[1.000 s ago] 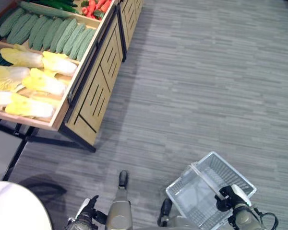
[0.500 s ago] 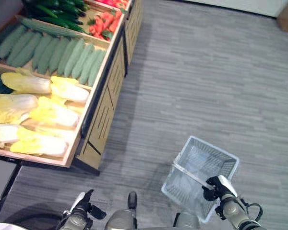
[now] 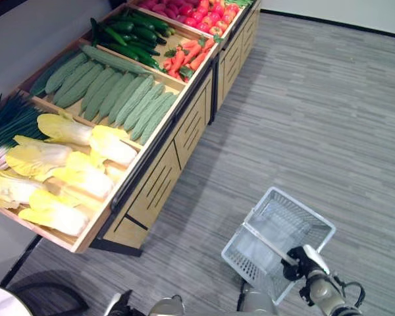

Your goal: Get the vegetables into the basket

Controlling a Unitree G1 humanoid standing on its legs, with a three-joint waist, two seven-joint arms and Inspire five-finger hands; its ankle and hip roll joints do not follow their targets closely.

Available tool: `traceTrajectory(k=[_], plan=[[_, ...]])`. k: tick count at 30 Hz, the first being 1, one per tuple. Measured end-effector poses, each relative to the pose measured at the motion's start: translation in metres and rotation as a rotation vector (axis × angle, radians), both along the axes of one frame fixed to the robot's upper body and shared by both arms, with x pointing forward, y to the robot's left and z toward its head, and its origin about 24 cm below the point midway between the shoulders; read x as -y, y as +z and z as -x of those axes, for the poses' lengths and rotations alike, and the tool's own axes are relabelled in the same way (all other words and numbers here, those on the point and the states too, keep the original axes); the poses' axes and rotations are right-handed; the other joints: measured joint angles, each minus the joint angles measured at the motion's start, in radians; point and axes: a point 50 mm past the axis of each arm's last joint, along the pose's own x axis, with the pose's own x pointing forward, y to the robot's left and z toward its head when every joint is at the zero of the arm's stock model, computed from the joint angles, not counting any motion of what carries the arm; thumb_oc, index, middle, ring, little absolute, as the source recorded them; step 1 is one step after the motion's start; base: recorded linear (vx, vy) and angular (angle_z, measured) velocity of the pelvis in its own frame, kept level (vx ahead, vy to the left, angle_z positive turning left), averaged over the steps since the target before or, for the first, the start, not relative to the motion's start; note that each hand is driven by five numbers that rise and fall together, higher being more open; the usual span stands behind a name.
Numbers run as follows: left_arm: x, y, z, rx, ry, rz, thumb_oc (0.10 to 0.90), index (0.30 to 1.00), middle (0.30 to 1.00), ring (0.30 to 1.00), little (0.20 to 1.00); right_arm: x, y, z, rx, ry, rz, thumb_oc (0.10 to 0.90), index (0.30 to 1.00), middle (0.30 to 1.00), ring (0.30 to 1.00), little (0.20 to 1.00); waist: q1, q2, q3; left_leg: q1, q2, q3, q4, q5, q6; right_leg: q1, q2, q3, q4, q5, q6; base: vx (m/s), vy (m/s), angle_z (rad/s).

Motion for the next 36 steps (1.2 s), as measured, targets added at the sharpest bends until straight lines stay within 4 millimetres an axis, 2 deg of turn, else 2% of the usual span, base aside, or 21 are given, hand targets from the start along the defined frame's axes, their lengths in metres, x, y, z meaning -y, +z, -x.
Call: traceTrajectory(k=[1,2,4,5,6,8,9,10,11,12,13,15,16,17,20,22,25,29,33,34,36], plan=[[-0.002,0.001,-0.001,0.005,0.006,-0.007,0.900,1.000,1.000,1.000,1.000,0.000,0.002,-0.005,0.012,0.002,0.002,0.400,0.300,0.300,0.300,0.300,0.004,-0.007,0.003,-0.020,0.011,0.001,0.035,0.040,-0.021,0.013,0.017,-0.019,0.010,-0.025,-0.014,0.27,-0.369,0.51],[-0.006,0.002,-0.005,0.015,0.002,-0.025,0.900,1.000,1.000,1.000,1.000,0.003,0.002,-0.002,0.007,-0.006,0.004,0.400,0.300,0.300,0.300,0.300,-0.007,-0.016,-0.001,-0.036,0.017,-0.043,0.061,0.070,-0.044,0.025,0.016,-0.048,0.026,-0.056,-0.017,0.17,-0.240,0.63],[-0.007,0.005,-0.014,0.037,-0.018,-0.037,0.900,1.000,1.000,1.000,1.000,0.010,0.001,0.006,-0.016,-0.017,0.022,0.400,0.300,0.300,0.300,0.300,0.008,-0.022,-0.006,-0.075,0.047,-0.060,0.095,0.128,-0.067,0.047,0.048,-0.102,0.037,-0.107,-0.041,0.16,-0.296,0.92],[-0.015,0.010,-0.028,0.074,-0.033,-0.058,0.900,1.000,1.000,1.000,1.000,0.012,0.000,0.011,-0.027,-0.019,0.026,0.400,0.300,0.300,0.300,0.300,0.013,-0.037,0.002,-0.134,0.063,-0.035,0.148,0.183,-0.069,0.054,0.062,-0.142,0.039,-0.126,-0.075,0.11,-0.342,1.27],[-0.020,0.016,-0.041,0.113,-0.034,-0.073,0.900,1.000,1.000,1.000,1.000,0.015,-0.002,0.019,-0.045,-0.023,0.030,0.400,0.300,0.300,0.300,0.300,0.009,-0.058,0.014,-0.198,0.076,0.057,0.215,0.268,-0.055,0.073,0.061,-0.178,0.043,-0.139,-0.109,0.14,-0.340,1.31],[-0.022,0.020,-0.052,0.141,-0.052,-0.083,0.900,1.000,1.000,1.000,1.000,0.021,-0.005,0.031,-0.076,-0.049,0.046,0.400,0.300,0.300,0.300,0.300,0.007,-0.073,0.022,-0.265,0.116,0.222,0.311,0.266,-0.029,0.114,0.057,-0.237,0.029,-0.169,-0.150,0.15,-0.175,1.12],[-0.022,0.022,-0.058,0.144,-0.091,-0.099,0.900,1.000,1.000,1.000,1.000,0.025,-0.008,0.042,-0.097,-0.090,0.055,0.400,0.300,0.300,0.300,0.300,-0.004,-0.070,0.021,-0.312,0.155,0.373,0.306,0.215,-0.017,0.135,0.059,-0.304,0.002,-0.178,-0.134,0.28,0.026,1.64],[-0.024,0.023,-0.058,0.141,-0.139,-0.110,0.900,1.000,1.000,1.000,1.000,0.029,-0.013,0.057,-0.146,-0.146,0.056,0.400,0.300,0.300,0.300,0.300,-0.022,-0.066,0.022,-0.341,0.134,0.508,0.100,0.175,-0.025,0.147,0.072,-0.373,-0.013,-0.183,-0.120,0.35,0.079,1.55],[-0.025,0.019,-0.042,0.101,-0.120,-0.107,0.900,1.000,1.000,1.000,1.000,0.024,-0.018,0.063,-0.165,-0.159,0.043,0.400,0.300,0.300,0.300,0.300,-0.019,-0.058,0.018,-0.342,0.109,0.541,-0.067,0.182,-0.038,0.159,0.102,-0.395,-0.026,-0.203,-0.076,0.35,0.143,1.02],[-0.025,0.016,-0.033,0.075,-0.116,-0.100,0.900,1.000,1.000,1.000,1.000,0.021,-0.019,0.062,-0.165,-0.156,0.032,0.400,0.300,0.300,0.300,0.300,-0.019,-0.052,0.016,-0.333,0.104,0.541,-0.103,0.187,-0.026,0.160,0.114,-0.401,-0.024,-0.203,-0.077,0.22,0.169,-0.01],[-0.018,0.009,-0.015,0.017,-0.101,-0.071,0.900,1.000,1.000,1.000,1.000,0.012,-0.019,0.055,-0.133,-0.137,0.005,0.400,0.300,0.300,0.300,0.300,-0.024,-0.060,0.015,-0.317,0.099,0.542,-0.051,0.188,-0.011,0.169,0.118,-0.387,-0.014,-0.211,-0.075,0.16,0.187,-0.20],[-0.011,0.006,-0.014,0.015,-0.086,-0.046,0.900,1.000,1.000,1.000,1.000,0.012,-0.018,0.053,-0.123,-0.136,0.005,0.400,0.300,0.300,0.300,0.300,-0.027,-0.056,0.012,-0.278,0.093,0.528,-0.077,0.198,0.004,0.168,0.114,-0.380,0.002,-0.212,-0.072,0.09,0.118,-0.11],[-0.006,0.005,-0.014,0.003,-0.111,-0.044,0.900,1.000,1.000,1.000,1.000,0.016,-0.019,0.058,-0.137,-0.148,0.014,0.400,0.300,0.300,0.300,0.300,-0.036,-0.043,0.004,-0.242,0.081,0.524,-0.100,0.209,0.025,0.162,0.101,-0.381,0.037,-0.222,-0.059,0.10,0.147,0.07],[-0.009,0.005,-0.013,-0.004,-0.111,-0.052,0.900,1.000,1.000,1.000,1.000,0.014,-0.019,0.058,-0.135,-0.148,0.010,0.400,0.300,0.300,0.300,0.300,-0.039,-0.046,0.003,-0.226,0.062,0.525,-0.120,0.198,0.057,0.151,0.077,-0.376,0.073,-0.235,-0.049,0.10,0.146,0.12],[-0.014,0.009,-0.023,0.028,-0.101,-0.066,0.900,1.000,1.000,1.000,1.000,0.012,-0.019,0.057,-0.127,-0.138,0.003,0.400,0.300,0.300,0.300,0.300,-0.038,-0.050,-0.001,-0.214,0.004,0.516,-0.126,0.177,0.106,0.121,-0.006,-0.326,0.178,-0.258,-0.021,0.08,0.145,0.25],[-0.017,0.013,-0.035,0.073,-0.105,-0.080,0.900,1.000,1.000,1.000,1.000,0.009,-0.018,0.050,-0.112,-0.129,-0.005,0.400,0.300,0.300,0.300,0.300,-0.016,-0.053,-0.003,-0.211,-0.042,0.516,-0.118,0.154,0.139,0.113,-0.059,-0.293,0.217,-0.268,-0.003,0.06,0.127,0.21],[-0.023,0.017,-0.041,0.089,-0.106,-0.100,0.900,1.000,1.000,1.000,1.000,0.002,-0.014,0.029,-0.055,-0.107,-0.024,0.400,0.300,0.300,0.300,0.300,0.007,-0.064,-0.010,-0.216,-0.076,0.516,-0.117,0.118,0.153,0.117,-0.091,-0.292,0.215,-0.258,0.031,0.11,0.197,0.08],[-0.024,0.015,-0.035,0.073,-0.100,-0.098,0.900,1.000,1.000,1.000,1.000,-0.005,-0.017,0.028,-0.064,-0.110,-0.040,0.400,0.300,0.300,0.300,0.300,0.024,-0.089,-0.023,-0.197,-0.094,0.515,-0.131,0.121,0.170,0.114,-0.110,-0.297,0.247,-0.251,0.043,0.05,0.137,0.06],[-0.019,0.012,-0.030,0.059,-0.098,-0.081,0.900,1.000,1.000,1.000,1.000,-0.007,-0.018,0.027,-0.072,-0.107,-0.043,0.400,0.300,0.300,0.300,0.300,0.026,-0.090,-0.028,-0.158,-0.101,0.510,-0.161,0.118,0.192,0.085,-0.150,-0.290,0.380,-0.247,0.047,0.06,0.151,0.17],[-0.018,0.013,-0.032,0.062,-0.114,-0.082,0.900,1.000,1.000,1.000,1.000,-0.008,-0.019,0.029,-0.073,-0.108,-0.044,0.400,0.300,0.300,0.300,0.300,0.015,-0.090,-0.033,-0.135,-0.122,0.463,-0.170,0.118,0.220,0.007,-0.188,-0.192,0.577,-0.222,0.068,0.14,0.033,0.57],[-0.020,0.014,-0.035,0.070,-0.118,-0.090,0.900,1.000,1.000,1.000,1.000,-0.010,-0.021,0.032,-0.084,-0.109,-0.050,0.400,0.300,0.300,0.300,0.300,0.012,-0.087,-0.037,-0.124,-0.127,0.429,-0.188,0.121,0.233,-0.034,-0.179,-0.109,0.615,-0.239,0.092,0.19,-0.042,0.61]])
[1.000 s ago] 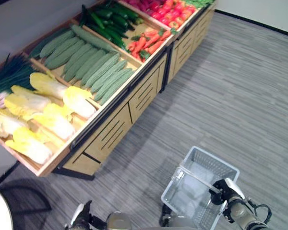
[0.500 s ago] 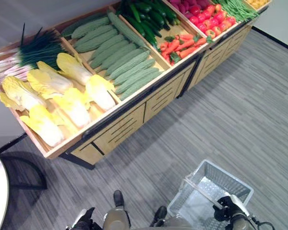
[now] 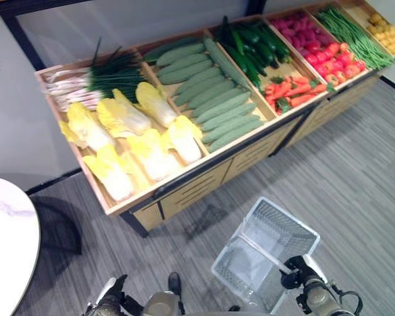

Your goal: Get the vegetables into the basket

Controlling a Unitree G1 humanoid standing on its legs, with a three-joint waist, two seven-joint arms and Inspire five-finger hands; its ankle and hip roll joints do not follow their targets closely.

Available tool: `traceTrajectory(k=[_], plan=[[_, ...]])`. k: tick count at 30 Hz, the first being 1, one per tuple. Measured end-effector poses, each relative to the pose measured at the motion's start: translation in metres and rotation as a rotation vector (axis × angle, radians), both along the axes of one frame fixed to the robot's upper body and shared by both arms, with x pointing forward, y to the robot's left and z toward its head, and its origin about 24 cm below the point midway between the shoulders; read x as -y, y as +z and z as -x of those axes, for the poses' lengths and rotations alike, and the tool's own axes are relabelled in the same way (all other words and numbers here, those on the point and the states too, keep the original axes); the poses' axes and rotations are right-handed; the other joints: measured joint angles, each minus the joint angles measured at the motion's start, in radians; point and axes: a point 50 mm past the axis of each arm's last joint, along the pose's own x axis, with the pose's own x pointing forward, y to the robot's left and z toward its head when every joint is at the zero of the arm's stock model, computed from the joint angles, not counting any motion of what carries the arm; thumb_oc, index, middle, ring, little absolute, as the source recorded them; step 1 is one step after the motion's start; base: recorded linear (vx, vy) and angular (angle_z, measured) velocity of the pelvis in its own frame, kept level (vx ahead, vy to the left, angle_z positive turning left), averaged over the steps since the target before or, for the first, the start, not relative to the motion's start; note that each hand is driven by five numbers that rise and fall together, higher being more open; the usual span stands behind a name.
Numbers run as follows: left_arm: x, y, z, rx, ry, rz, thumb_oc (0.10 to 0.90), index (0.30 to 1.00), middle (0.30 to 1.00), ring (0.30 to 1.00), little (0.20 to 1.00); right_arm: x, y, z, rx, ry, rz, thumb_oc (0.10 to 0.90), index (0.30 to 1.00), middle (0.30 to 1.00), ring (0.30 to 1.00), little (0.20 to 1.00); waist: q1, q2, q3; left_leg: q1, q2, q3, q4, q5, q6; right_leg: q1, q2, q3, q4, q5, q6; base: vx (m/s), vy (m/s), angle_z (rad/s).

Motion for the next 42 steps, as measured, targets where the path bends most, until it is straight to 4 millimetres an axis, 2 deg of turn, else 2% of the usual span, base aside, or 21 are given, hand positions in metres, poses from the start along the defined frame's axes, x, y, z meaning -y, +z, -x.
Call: traceTrajectory(k=[1,3,5,6,8,10,12,13,17,19,22,24,25,28,29,32,34,36,38,40,42], plan=[[-0.001,0.001,-0.001,0.000,-0.001,-0.006,0.900,1.000,1.000,1.000,1.000,0.000,0.000,-0.001,0.003,-0.002,-0.001,0.400,0.300,0.300,0.300,0.300,-0.011,0.017,0.005,0.010,0.006,-0.043,-0.014,0.010,0.002,-0.026,0.053,0.085,-0.078,-0.011,0.005,0.19,-0.209,0.68],[-0.002,0.002,-0.004,0.007,0.001,-0.003,0.900,1.000,1.000,1.000,1.000,0.002,-0.001,0.004,-0.006,-0.018,0.003,0.400,0.300,0.300,0.300,0.300,-0.033,0.030,0.009,0.019,-0.002,-0.091,-0.017,0.015,-0.016,-0.021,0.058,0.079,-0.302,0.015,0.011,0.21,-0.206,0.75],[-0.006,0.002,-0.003,0.000,0.032,-0.011,0.900,1.000,1.000,1.000,1.000,0.005,-0.002,0.008,-0.016,-0.046,0.010,0.400,0.300,0.300,0.300,0.300,-0.064,0.028,0.008,0.033,-0.021,-0.143,-0.021,0.015,-0.021,0.003,0.057,0.154,-0.579,0.102,0.018,0.24,-0.236,0.94],[-0.007,0.002,-0.002,0.000,0.034,-0.012,0.900,1.000,1.000,1.000,1.000,0.007,-0.002,0.009,-0.014,-0.068,0.013,0.400,0.300,0.300,0.300,0.300,-0.061,0.028,0.009,0.047,-0.029,-0.168,-0.025,0.011,-0.032,-0.011,0.052,0.174,-0.598,0.142,0.020,0.25,-0.242,1.00],[-0.008,0.001,0.001,0.000,0.066,-0.010,0.900,1.000,1.000,1.000,1.000,0.011,-0.002,0.015,0.007,-0.172,-0.012,0.400,0.300,0.300,0.300,0.300,-0.087,0.022,0.000,0.061,-0.039,-0.232,-0.026,-0.006,-0.052,0.003,0.061,0.298,-0.664,0.216,0.028,0.18,-0.208,0.97],[-0.010,0.001,0.004,0.002,0.086,-0.012,0.900,1.000,1.000,1.000,1.000,0.014,-0.006,0.030,-0.021,-0.258,-0.030,0.400,0.300,0.300,0.300,0.300,-0.086,0.013,-0.007,0.089,-0.041,-0.293,-0.042,-0.026,-0.069,0.013,0.065,0.312,-0.660,0.260,0.019,0.21,-0.307,1.01],[-0.015,0.001,0.012,-0.002,0.128,-0.016,0.900,1.000,1.000,1.000,1.000,0.011,-0.010,0.039,-0.046,-0.294,-0.049,0.400,0.300,0.300,0.300,0.300,-0.078,-0.008,-0.018,0.109,-0.039,-0.304,-0.047,-0.032,-0.081,0.034,0.067,0.274,-0.659,0.271,0.006,0.13,-0.274,0.44],[-0.014,-0.004,0.034,-0.045,0.177,-0.014,0.900,1.000,1.000,1.000,1.000,0.009,-0.013,0.042,-0.067,-0.323,-0.064,0.400,0.300,0.300,0.300,0.300,-0.074,0.009,-0.029,0.122,0.007,-0.299,-0.039,-0.052,-0.130,0.050,0.114,0.247,-0.659,0.261,-0.012,0.14,-0.316,0.14],[-0.005,-0.009,0.043,-0.058,0.238,0.026,0.900,1.000,1.000,1.000,1.000,0.015,-0.012,0.045,-0.082,-0.342,-0.057,0.400,0.300,0.300,0.300,0.300,-0.073,0.036,-0.032,0.073,0.080,-0.262,0.064,-0.056,-0.171,0.075,0.187,0.208,-0.659,0.223,-0.069,0.08,-0.235,0.15],[-0.003,-0.009,0.040,-0.031,0.316,0.052,0.900,1.000,1.000,1.000,1.000,0.019,-0.011,0.046,-0.079,-0.366,-0.054,0.400,0.300,0.300,0.300,0.300,-0.069,0.034,-0.031,0.066,0.112,-0.261,0.097,-0.048,-0.184,0.095,0.216,0.183,-0.659,0.202,-0.100,0.03,-0.141,0.27],[0.011,-0.009,0.020,0.043,0.350,0.109,0.900,1.000,1.000,1.000,1.000,0.034,-0.006,0.058,-0.083,-0.420,-0.023,0.400,0.300,0.300,0.300,0.300,-0.082,0.040,-0.030,0.035,0.139,-0.230,0.112,-0.011,-0.237,0.114,0.232,0.110,-0.659,0.178,-0.130,-0.02,-0.068,0.65],[0.014,-0.008,0.013,0.070,0.375,0.121,0.900,1.000,1.000,1.000,1.000,0.041,-0.004,0.064,-0.086,-0.438,-0.003,0.400,0.300,0.300,0.300,0.300,-0.094,0.041,-0.024,0.014,0.169,-0.097,0.106,0.004,-0.237,0.119,0.232,0.062,-0.659,0.170,-0.144,0.01,-0.012,0.69],[0.018,-0.009,0.016,0.076,0.421,0.131,0.900,1.000,1.000,1.000,1.000,0.043,-0.005,0.071,-0.098,-0.451,0.005,0.400,0.300,0.300,0.300,0.300,-0.104,0.070,-0.024,0.049,0.219,0.019,0.020,0.027,-0.243,0.129,0.241,0.040,-0.660,0.146,-0.141,0.03,0.001,0.55],[0.024,-0.013,0.028,0.098,0.626,0.153,0.900,1.000,1.000,1.000,1.000,0.043,-0.006,0.075,-0.114,-0.458,0.010,0.400,0.300,0.300,0.300,0.300,-0.102,0.122,-0.035,0.087,0.240,0.038,-0.037,0.038,-0.252,0.123,0.255,0.048,-0.661,0.156,-0.116,0.03,0.027,0.01],[0.019,-0.012,0.030,0.123,0.724,0.145,0.900,1.000,1.000,1.000,1.000,0.038,-0.008,0.077,-0.126,-0.462,-0.002,0.400,0.300,0.300,0.300,0.300,-0.101,0.118,-0.035,0.090,0.228,0.040,-0.043,0.036,-0.261,0.123,0.242,0.050,-0.660,0.161,-0.107,0.02,0.044,-0.02],[-0.014,-0.001,0.032,0.249,1.050,0.056,0.900,1.000,1.000,1.000,1.000,0.025,-0.015,0.085,-0.160,-0.468,-0.026,0.400,0.300,0.300,0.300,0.300,-0.087,0.088,-0.044,0.090,0.196,0.040,-0.043,0.023,-0.240,0.123,0.211,0.054,-0.661,0.169,-0.087,0.01,0.048,0.03],[-0.079,0.027,0.046,0.363,1.282,-0.180,0.900,1.000,1.000,1.000,1.000,0.021,-0.018,0.098,-0.186,-0.476,-0.020,0.400,0.300,0.300,0.300,0.300,-0.081,0.058,-0.073,0.095,0.177,0.038,-0.044,0.021,-0.232,0.128,0.194,0.051,-0.660,0.182,-0.074,0.00,0.097,0.05],[-0.112,0.050,0.046,0.457,1.308,-0.318,0.900,1.000,1.000,1.000,1.000,0.027,-0.015,0.097,-0.171,-0.474,0.006,0.400,0.300,0.300,0.300,0.300,-0.077,0.063,-0.077,0.100,0.167,0.037,-0.044,0.018,-0.227,0.133,0.184,0.051,-0.659,0.184,-0.071,0.00,0.054,0.03],[-0.124,0.061,0.042,0.500,1.315,-0.362,0.900,1.000,1.000,1.000,1.000,0.028,-0.014,0.095,-0.170,-0.461,0.013,0.400,0.300,0.300,0.300,0.300,-0.072,0.067,-0.087,0.101,0.166,0.035,-0.044,0.018,-0.227,0.136,0.184,0.048,-0.659,0.184,-0.071,0.00,0.037,0.05],[-0.141,0.080,0.030,0.597,1.350,-0.425,0.900,1.000,1.000,1.000,1.000,0.027,-0.015,0.093,-0.174,-0.422,0.019,0.400,0.300,0.300,0.300,0.300,-0.068,0.067,-0.095,0.108,0.169,0.028,-0.044,0.018,-0.227,0.147,0.186,0.041,-0.659,0.182,-0.069,0.00,0.017,0.08],[-0.148,0.108,-0.001,0.793,1.282,-0.457,0.900,1.000,1.000,1.000,1.000,0.026,-0.015,0.097,-0.176,-0.412,0.019,0.400,0.300,0.300,0.300,0.300,-0.048,0.063,-0.098,0.106,0.170,0.021,-0.045,0.019,-0.228,0.151,0.185,0.034,-0.659,0.180,-0.066,-0.01,0.001,0.13]])
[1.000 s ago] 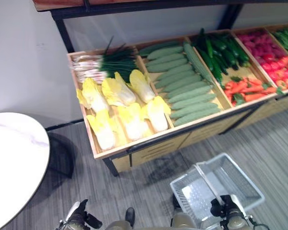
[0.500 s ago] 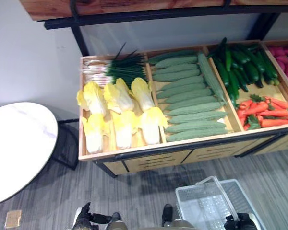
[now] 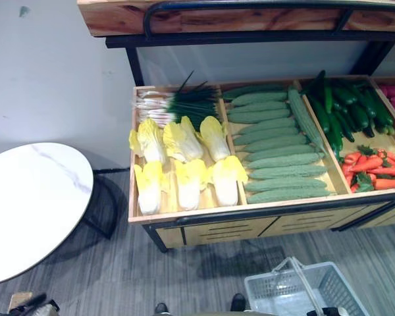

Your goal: Get the vegetables into the basket

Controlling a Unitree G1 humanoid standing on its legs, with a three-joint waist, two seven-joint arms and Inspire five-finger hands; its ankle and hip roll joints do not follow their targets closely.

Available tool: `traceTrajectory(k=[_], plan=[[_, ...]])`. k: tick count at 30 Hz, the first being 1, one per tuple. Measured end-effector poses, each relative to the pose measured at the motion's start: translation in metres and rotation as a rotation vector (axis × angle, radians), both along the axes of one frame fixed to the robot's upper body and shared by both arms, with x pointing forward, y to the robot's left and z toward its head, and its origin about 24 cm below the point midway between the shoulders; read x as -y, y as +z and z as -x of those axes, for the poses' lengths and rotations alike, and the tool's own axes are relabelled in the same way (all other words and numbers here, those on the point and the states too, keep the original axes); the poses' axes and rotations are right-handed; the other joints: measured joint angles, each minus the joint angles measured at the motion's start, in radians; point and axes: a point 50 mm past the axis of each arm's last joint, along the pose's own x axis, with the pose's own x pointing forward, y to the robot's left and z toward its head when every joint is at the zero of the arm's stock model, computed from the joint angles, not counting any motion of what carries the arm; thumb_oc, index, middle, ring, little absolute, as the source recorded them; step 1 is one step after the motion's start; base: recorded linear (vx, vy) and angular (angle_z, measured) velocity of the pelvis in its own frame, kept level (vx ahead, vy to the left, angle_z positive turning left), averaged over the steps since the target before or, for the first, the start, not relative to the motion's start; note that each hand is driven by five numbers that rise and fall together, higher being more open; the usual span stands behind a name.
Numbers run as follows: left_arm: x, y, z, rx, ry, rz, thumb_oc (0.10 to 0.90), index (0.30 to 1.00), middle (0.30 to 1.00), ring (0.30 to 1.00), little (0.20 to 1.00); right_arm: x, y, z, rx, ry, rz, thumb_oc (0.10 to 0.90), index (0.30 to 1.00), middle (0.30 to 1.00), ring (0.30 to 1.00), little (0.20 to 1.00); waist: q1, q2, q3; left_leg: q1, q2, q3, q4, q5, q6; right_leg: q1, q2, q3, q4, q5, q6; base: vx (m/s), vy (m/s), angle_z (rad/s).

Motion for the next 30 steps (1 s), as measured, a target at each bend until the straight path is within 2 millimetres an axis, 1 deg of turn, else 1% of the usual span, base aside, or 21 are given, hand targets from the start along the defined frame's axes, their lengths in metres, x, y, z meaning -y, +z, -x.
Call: traceTrajectory(k=[1,2,3,4,5,6,8,10,11,13,15,16,17,18,19,21,23,25,26,28,30], plan=[[0.001,0.021,-0.016,0.081,-0.059,-0.093,0.900,1.000,1.000,1.000,1.000,0.000,0.000,0.003,-0.004,-0.003,-0.002,0.400,0.300,0.300,0.300,0.300,0.011,-0.007,-0.001,-0.006,0.000,-0.009,-0.001,0.004,-0.002,0.000,0.000,-0.006,0.000,-0.003,0.004,-0.04,-0.011,0.22],[0.008,0.059,-0.036,0.188,-0.180,-0.274,0.900,1.000,1.000,1.000,1.000,-0.001,-0.001,0.008,-0.006,-0.011,-0.004,0.400,0.300,0.300,0.300,0.300,0.021,-0.018,-0.003,-0.011,0.000,-0.018,-0.002,0.006,-0.003,-0.001,-0.002,-0.014,0.000,-0.005,0.008,-0.02,-0.024,0.31],[0.028,0.101,-0.059,0.309,-0.301,-0.474,0.900,1.000,1.000,1.000,1.000,0.000,-0.001,0.019,-0.021,-0.027,0.000,0.400,0.300,0.300,0.300,0.300,0.020,-0.025,-0.008,-0.023,-0.004,-0.036,-0.002,0.009,-0.002,0.000,-0.006,-0.029,0.000,-0.009,0.012,-0.04,-0.019,0.25],[0.033,0.107,-0.063,0.320,-0.332,-0.523,0.900,1.000,1.000,1.000,1.000,0.000,-0.001,0.019,-0.020,-0.031,0.001,0.400,0.300,0.300,0.300,0.300,0.020,-0.022,-0.007,-0.024,-0.006,-0.037,-0.002,0.010,-0.001,0.000,-0.007,-0.029,0.000,-0.009,0.013,-0.02,-0.011,0.16],[0.043,0.118,-0.071,0.353,-0.366,-0.545,0.900,1.000,1.000,1.000,1.000,-0.001,-0.001,0.016,-0.014,-0.023,0.001,0.400,0.300,0.300,0.300,0.300,0.016,-0.020,-0.007,-0.020,-0.006,-0.036,-0.001,0.010,0.001,-0.001,-0.008,-0.029,-0.003,-0.009,0.013,-0.03,-0.001,0.08],[0.061,0.129,-0.082,0.427,-0.412,-0.559,0.900,1.000,1.000,1.000,1.000,-0.002,-0.002,0.021,-0.033,-0.020,-0.005,0.400,0.300,0.300,0.300,0.300,0.018,-0.023,-0.005,-0.027,-0.007,-0.044,-0.002,0.012,0.001,-0.001,-0.009,-0.036,0.000,-0.008,0.013,-0.03,0.004,0.08],[0.078,0.136,-0.094,0.439,-0.516,-0.631,0.900,1.000,1.000,1.000,1.000,-0.003,-0.002,0.016,-0.038,0.000,-0.005,0.400,0.300,0.300,0.300,0.300,0.010,-0.019,-0.003,-0.026,-0.007,-0.041,-0.002,0.015,0.003,-0.005,-0.009,-0.032,-0.001,-0.008,0.013,-0.02,0.006,0.00],[0.089,0.135,-0.106,0.422,-0.607,-0.634,0.900,1.000,1.000,1.000,1.000,-0.003,-0.001,0.005,-0.020,0.025,-0.004,0.400,0.300,0.300,0.300,0.300,-0.004,-0.012,0.001,-0.025,-0.007,-0.036,-0.002,0.016,0.003,-0.006,-0.009,-0.027,-0.001,-0.007,0.014,-0.01,0.003,-0.10],[0.095,0.132,-0.112,0.415,-0.651,-0.616,0.900,1.000,1.000,1.000,1.000,-0.004,-0.001,-0.002,-0.005,0.045,-0.005,0.400,0.300,0.300,0.300,0.300,-0.024,-0.009,0.003,-0.022,-0.007,-0.031,-0.001,0.016,0.003,-0.008,-0.008,-0.022,-0.003,-0.007,0.014,-0.01,-0.005,-0.12],[0.117,0.129,-0.125,0.440,-0.741,-0.569,0.900,1.000,1.000,1.000,1.000,-0.007,-0.001,-0.011,0.018,0.083,-0.011,0.400,0.300,0.300,0.300,0.300,-0.033,-0.010,0.006,-0.020,-0.006,-0.016,-0.001,0.015,0.003,-0.015,-0.005,-0.007,-0.003,0.001,0.005,-0.01,-0.009,-0.23],[0.138,0.126,-0.132,0.451,-0.860,-0.535,0.900,1.000,1.000,1.000,1.000,-0.009,0.000,-0.021,0.036,0.121,-0.010,0.400,0.300,0.300,0.300,0.300,-0.049,-0.010,0.014,-0.015,-0.004,0.000,-0.001,0.015,0.004,-0.021,-0.003,0.009,-0.002,0.004,0.003,-0.01,-0.018,-0.27],[0.150,0.123,-0.136,0.458,-0.926,-0.510,0.900,1.000,1.000,1.000,1.000,-0.010,0.001,-0.029,0.056,0.134,-0.015,0.400,0.300,0.300,0.300,0.300,-0.061,-0.010,0.025,-0.009,-0.004,0.007,-0.001,0.015,0.004,-0.022,0.000,0.018,0.000,0.007,0.001,-0.01,-0.022,-0.14],[0.150,0.123,-0.136,0.458,-0.926,-0.510,0.900,1.000,1.000,1.000,1.000,-0.010,0.001,-0.029,0.056,0.134,-0.015,0.400,0.300,0.300,0.300,0.300,-0.061,-0.010,0.025,-0.009,-0.004,0.007,-0.001,0.015,0.004,-0.022,0.000,0.018,0.000,0.007,0.001,0.00,-0.014,-0.35],[0.170,0.113,-0.141,0.428,-1.069,-0.458,0.900,1.000,1.000,1.000,1.000,-0.011,0.002,-0.035,0.078,0.149,-0.017,0.400,0.300,0.300,0.300,0.300,-0.073,-0.008,0.035,0.003,0.000,0.024,-0.001,0.015,0.004,-0.027,0.006,0.045,0.000,0.009,0.000,-0.01,-0.022,-0.40],[0.180,0.105,-0.143,0.404,-1.136,-0.420,0.900,1.000,1.000,1.000,1.000,-0.012,0.003,-0.039,0.088,0.153,-0.019,0.400,0.300,0.300,0.300,0.300,-0.087,-0.004,0.039,0.010,0.002,0.024,-0.002,0.015,0.004,-0.026,0.008,0.054,0.000,0.009,0.000,-0.01,-0.033,-0.46],[0.186,0.103,-0.145,0.400,-1.172,-0.403,0.900,1.000,1.000,1.000,1.000,-0.012,0.003,-0.038,0.086,0.153,-0.019,0.400,0.300,0.300,0.300,0.300,-0.102,-0.001,0.046,0.014,0.006,0.024,-0.002,0.014,0.002,-0.028,0.013,0.061,0.000,0.010,-0.001,0.00,-0.030,-0.14],[0.195,0.097,-0.149,0.374,-1.252,-0.383,0.900,1.000,1.000,1.000,1.000,-0.011,0.002,-0.035,0.076,0.150,-0.020,0.400,0.300,0.300,0.300,0.300,-0.098,0.005,0.050,0.016,0.012,0.035,-0.002,0.010,0.000,-0.034,0.019,0.073,-0.001,0.010,-0.001,0.01,-0.025,-0.15],[0.203,0.084,-0.151,0.317,-1.312,-0.353,0.900,1.000,1.000,1.000,1.000,-0.011,0.002,-0.035,0.073,0.149,-0.019,0.400,0.300,0.300,0.300,0.300,-0.095,0.013,0.053,0.017,0.014,0.052,-0.002,0.008,-0.001,-0.041,0.021,0.083,-0.005,0.008,0.004,0.01,-0.041,-0.21],[0.207,0.078,-0.151,0.298,-1.330,-0.329,0.900,1.000,1.000,1.000,1.000,-0.011,0.002,-0.036,0.072,0.149,-0.021,0.400,0.300,0.300,0.300,0.300,-0.100,0.015,0.054,0.017,0.015,0.056,-0.002,0.007,-0.001,-0.044,0.022,0.087,-0.005,0.009,0.004,0.02,-0.049,-0.13],[0.214,0.066,-0.150,0.271,-1.339,-0.275,0.900,1.000,1.000,1.000,1.000,-0.011,0.002,-0.036,0.071,0.148,-0.021,0.400,0.300,0.300,0.300,0.300,-0.104,0.018,0.056,0.017,0.017,0.062,-0.002,0.002,-0.005,-0.049,0.025,0.095,-0.005,0.010,0.004,0.01,-0.022,-0.12],[0.217,0.057,-0.148,0.236,-1.352,-0.251,0.900,1.000,1.000,1.000,1.000,-0.011,0.002,-0.036,0.071,0.149,-0.021,0.400,0.300,0.300,0.300,0.300,-0.106,0.018,0.056,0.017,0.017,0.070,-0.002,0.001,-0.005,-0.057,0.028,0.105,-0.005,0.013,0.003,0.01,-0.046,-0.17]])
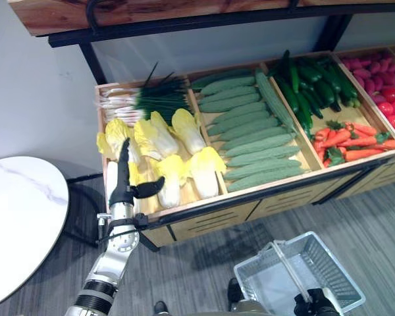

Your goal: Get the vegetables into the basket

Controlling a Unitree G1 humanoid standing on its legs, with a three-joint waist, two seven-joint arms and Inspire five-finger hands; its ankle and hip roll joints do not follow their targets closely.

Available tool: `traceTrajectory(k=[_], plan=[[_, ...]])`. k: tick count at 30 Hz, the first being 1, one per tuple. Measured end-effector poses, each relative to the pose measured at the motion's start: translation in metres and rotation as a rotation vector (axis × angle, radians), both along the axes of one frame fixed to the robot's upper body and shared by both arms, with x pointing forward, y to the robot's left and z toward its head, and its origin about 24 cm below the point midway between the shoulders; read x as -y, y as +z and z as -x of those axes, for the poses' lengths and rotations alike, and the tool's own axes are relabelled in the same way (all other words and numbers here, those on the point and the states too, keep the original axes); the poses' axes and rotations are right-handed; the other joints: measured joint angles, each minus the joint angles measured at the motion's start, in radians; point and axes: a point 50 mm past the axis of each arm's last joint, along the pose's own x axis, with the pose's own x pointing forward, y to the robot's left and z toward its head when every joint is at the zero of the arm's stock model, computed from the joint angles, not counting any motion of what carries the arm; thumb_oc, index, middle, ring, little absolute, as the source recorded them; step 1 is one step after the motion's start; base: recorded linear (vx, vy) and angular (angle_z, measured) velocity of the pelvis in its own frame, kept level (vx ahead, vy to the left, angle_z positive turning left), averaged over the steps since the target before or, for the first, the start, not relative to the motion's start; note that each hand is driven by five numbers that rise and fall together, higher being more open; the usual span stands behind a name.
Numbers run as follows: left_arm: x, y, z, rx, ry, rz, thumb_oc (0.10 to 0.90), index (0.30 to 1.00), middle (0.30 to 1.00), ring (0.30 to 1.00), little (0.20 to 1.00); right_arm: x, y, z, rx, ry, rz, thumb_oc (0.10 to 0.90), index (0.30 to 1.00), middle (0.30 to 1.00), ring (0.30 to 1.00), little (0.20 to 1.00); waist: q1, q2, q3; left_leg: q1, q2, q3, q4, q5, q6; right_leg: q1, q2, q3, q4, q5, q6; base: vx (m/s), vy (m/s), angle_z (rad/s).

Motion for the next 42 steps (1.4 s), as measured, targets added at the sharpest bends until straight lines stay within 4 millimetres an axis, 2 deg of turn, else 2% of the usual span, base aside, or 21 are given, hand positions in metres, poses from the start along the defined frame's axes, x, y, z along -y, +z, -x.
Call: traceTrajectory(k=[7,11,19,20,22,24,25,29,32,36,37,38,42], plan=[[-0.008,-0.021,0.003,-0.108,0.050,-0.020,0.900,1.000,1.000,1.000,1.000,0.000,-0.001,0.006,-0.024,0.011,0.007,0.400,0.300,0.300,0.300,0.300,-0.010,0.000,0.000,0.000,0.007,0.012,0.000,-0.001,0.001,-0.010,0.012,0.016,0.000,0.003,-0.004,0.02,-0.037,-0.08],[-0.011,-0.026,0.001,-0.127,0.085,-0.033,0.900,1.000,1.000,1.000,1.000,-0.002,0.000,-0.004,-0.001,0.036,0.012,0.400,0.300,0.300,0.300,0.300,-0.009,0.000,0.000,0.000,0.007,0.035,0.000,-0.002,0.002,-0.025,0.014,0.037,0.000,0.008,-0.005,0.00,-0.024,-0.16],[0.007,-0.026,-0.021,-0.141,0.038,-0.048,0.900,1.000,1.000,1.000,1.000,-0.006,0.003,-0.023,0.041,0.085,0.018,0.400,0.300,0.300,0.300,0.300,-0.017,-0.001,-0.001,-0.019,0.006,0.068,0.000,-0.004,0.002,-0.067,0.021,0.074,0.001,0.023,-0.008,-0.01,-0.018,-0.15],[0.010,-0.028,-0.022,-0.153,0.042,-0.041,0.863,0.948,0.948,0.948,0.948,-0.008,0.004,-0.028,0.052,0.098,0.017,0.400,0.300,0.300,0.300,0.300,-0.035,-0.001,-0.001,-0.025,0.007,0.075,0.000,-0.004,0.002,-0.077,0.024,0.081,0.001,0.025,-0.009,-0.03,-0.015,-0.16],[0.012,-0.029,-0.028,-0.173,0.041,-0.043,0.775,0.824,0.824,0.824,0.824,-0.009,0.005,-0.032,0.061,0.112,0.018,0.400,0.300,0.300,0.300,0.300,-0.036,-0.002,-0.001,-0.035,0.009,0.088,0.000,-0.004,0.002,-0.096,0.028,0.089,0.004,0.030,-0.011,-0.02,-0.006,-0.18],[0.015,-0.027,-0.032,-0.169,0.034,-0.049,0.559,0.522,0.522,0.522,0.522,-0.009,0.005,-0.035,0.065,0.112,0.020,0.400,0.300,0.300,0.300,0.300,-0.034,-0.001,-0.001,-0.045,0.008,0.092,0.000,-0.003,0.001,-0.107,0.029,0.092,0.005,0.033,-0.013,-0.01,-0.004,-0.08],[0.014,-0.026,-0.033,-0.168,0.044,-0.051,0.400,0.300,0.300,0.300,0.300,-0.008,0.006,-0.035,0.062,0.111,0.021,0.400,0.300,0.300,0.300,0.300,-0.035,-0.001,-0.001,-0.044,0.009,0.093,0.000,-0.003,0.001,-0.108,0.030,0.093,0.005,0.033,-0.013,0.00,0.000,0.00],[0.006,-0.025,-0.046,-0.185,0.123,-0.005,0.400,0.300,0.300,0.300,0.300,-0.009,0.006,-0.039,0.066,0.127,0.026,0.400,0.300,0.300,0.300,0.300,-0.034,-0.002,-0.001,-0.044,0.009,0.095,0.000,-0.003,0.001,-0.109,0.029,0.099,0.004,0.033,-0.012,0.01,-0.004,-0.01],[0.002,-0.020,-0.058,-0.185,0.230,0.117,0.400,0.300,0.300,0.300,0.300,-0.010,0.007,-0.042,0.069,0.133,0.029,0.400,0.300,0.300,0.300,0.300,-0.039,-0.002,-0.001,-0.042,0.010,0.101,0.000,-0.004,0.002,-0.110,0.032,0.103,0.004,0.033,-0.012,0.02,-0.003,-0.07],[-0.002,-0.012,-0.057,-0.132,0.344,0.257,0.400,0.300,0.300,0.300,0.300,-0.010,0.007,-0.043,0.068,0.133,0.033,0.400,0.300,0.300,0.300,0.300,-0.037,-0.008,0.002,-0.033,0.012,0.102,0.000,-0.004,0.002,-0.102,0.035,0.103,0.006,0.041,-0.022,0.01,0.002,-0.02],[-0.005,-0.002,-0.054,-0.084,0.368,0.295,0.400,0.300,0.300,0.300,0.300,-0.011,0.008,-0.046,0.076,0.135,0.032,0.400,0.300,0.300,0.300,0.300,-0.040,-0.018,0.008,-0.031,0.013,0.100,0.000,-0.004,0.002,-0.098,0.035,0.100,0.006,0.041,-0.023,0.01,0.012,0.18],[-0.005,0.023,-0.048,0.048,0.358,0.315,0.400,0.300,0.300,0.300,0.300,-0.010,0.007,-0.043,0.071,0.130,0.039,0.400,0.300,0.300,0.300,0.300,-0.029,-0.039,0.020,-0.021,0.016,0.082,0.000,-0.003,0.000,-0.077,0.034,0.081,0.006,0.043,-0.024,-0.01,0.017,0.22],[-0.011,0.064,-0.036,0.258,0.293,0.232,0.400,0.300,0.300,0.300,0.300,-0.010,0.005,-0.036,0.058,0.117,0.043,0.400,0.300,0.300,0.300,0.300,-0.029,-0.054,0.028,-0.016,0.011,0.047,0.000,-0.002,-0.002,-0.052,0.022,0.053,0.006,0.039,-0.019,-0.01,0.032,0.28]])
